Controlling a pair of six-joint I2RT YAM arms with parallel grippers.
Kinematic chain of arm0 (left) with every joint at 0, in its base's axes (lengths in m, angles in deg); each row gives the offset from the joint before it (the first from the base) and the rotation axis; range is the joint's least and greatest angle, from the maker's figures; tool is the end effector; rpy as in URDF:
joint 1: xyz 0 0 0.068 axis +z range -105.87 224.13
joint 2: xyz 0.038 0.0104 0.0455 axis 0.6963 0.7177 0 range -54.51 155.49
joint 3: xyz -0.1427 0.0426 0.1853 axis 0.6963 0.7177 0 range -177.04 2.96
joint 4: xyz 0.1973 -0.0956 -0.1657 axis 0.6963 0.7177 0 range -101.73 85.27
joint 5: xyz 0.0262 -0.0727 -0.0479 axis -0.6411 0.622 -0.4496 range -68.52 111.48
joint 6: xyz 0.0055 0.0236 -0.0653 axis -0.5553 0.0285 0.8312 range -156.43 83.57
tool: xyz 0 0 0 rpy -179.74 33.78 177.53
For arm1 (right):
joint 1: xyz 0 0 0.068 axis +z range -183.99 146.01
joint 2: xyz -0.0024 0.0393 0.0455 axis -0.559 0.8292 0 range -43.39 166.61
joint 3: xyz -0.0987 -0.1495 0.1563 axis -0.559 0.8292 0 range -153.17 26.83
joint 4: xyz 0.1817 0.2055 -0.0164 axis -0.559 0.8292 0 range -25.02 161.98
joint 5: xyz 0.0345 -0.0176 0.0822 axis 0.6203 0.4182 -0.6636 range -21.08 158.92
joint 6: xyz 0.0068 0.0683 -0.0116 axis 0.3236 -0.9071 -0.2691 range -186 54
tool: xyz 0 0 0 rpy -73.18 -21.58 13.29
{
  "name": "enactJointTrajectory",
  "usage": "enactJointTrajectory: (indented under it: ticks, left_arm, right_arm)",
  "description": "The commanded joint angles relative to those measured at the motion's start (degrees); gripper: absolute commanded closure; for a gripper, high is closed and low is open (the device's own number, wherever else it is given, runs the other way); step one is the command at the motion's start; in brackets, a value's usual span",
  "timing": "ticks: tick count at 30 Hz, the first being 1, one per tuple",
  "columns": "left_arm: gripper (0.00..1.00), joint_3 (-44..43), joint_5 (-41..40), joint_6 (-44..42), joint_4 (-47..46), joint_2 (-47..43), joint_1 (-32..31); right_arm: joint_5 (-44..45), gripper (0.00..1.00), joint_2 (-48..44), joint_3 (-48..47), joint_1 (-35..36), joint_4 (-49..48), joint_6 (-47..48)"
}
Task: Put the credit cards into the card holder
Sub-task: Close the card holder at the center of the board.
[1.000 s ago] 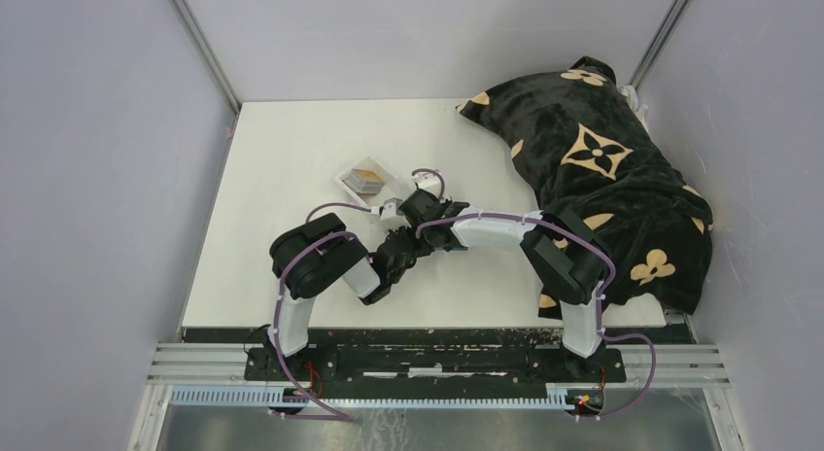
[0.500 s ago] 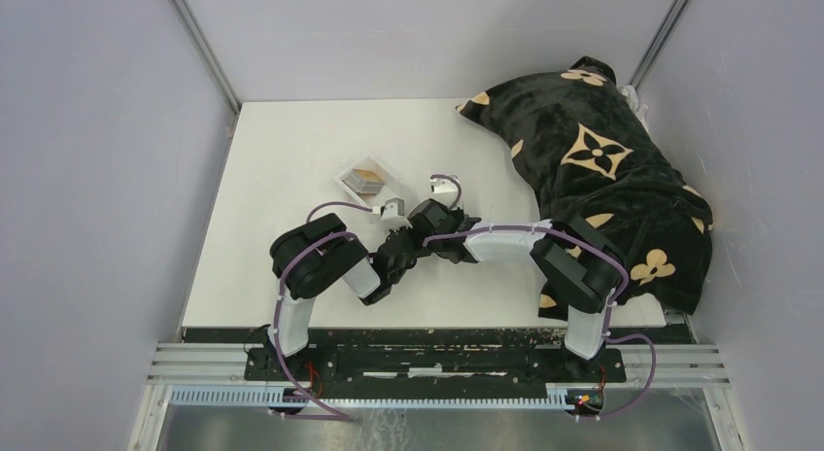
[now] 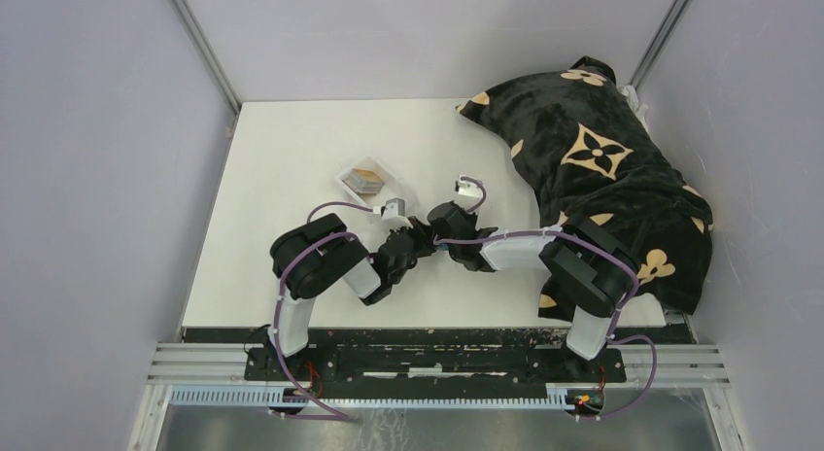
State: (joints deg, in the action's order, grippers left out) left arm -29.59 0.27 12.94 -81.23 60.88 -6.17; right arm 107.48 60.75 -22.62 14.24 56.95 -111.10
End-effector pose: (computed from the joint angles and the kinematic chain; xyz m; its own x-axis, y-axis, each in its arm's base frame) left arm 0.2284 -0.2430 0.0400 -0.4697 -0.5418 -0.6970 0.2088 0.6989 -0.6840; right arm 0.2631 0.2416 0.0714 -0.5531 0.2122 -0.8056 0.1328 0.9771 0.1662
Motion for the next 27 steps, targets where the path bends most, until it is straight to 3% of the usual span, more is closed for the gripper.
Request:
enactJointTrajectory:
  ticks: [1, 14, 27]
  left_arm:
    - [0.77, -0.91, 1.52, -3.41, 0.86, 0.24, -1.71]
    - [0.77, -1.04, 1.63, -3.84, 1.04, 0.58, -2.01]
    - [0.77, -0.25, 1.52, -4.88, 0.92, -0.93, -2.01]
  right_arm:
    - [-8.6, 0.98, 7.03, 8.14, -2.88, 9.93, -3.7]
    - [-11.26, 0.99, 10.58, 16.87, -6.81, 2.65, -8.36]
    - [-9.69, 0.99, 9.02, 21.35, -7.81, 1.9, -13.64]
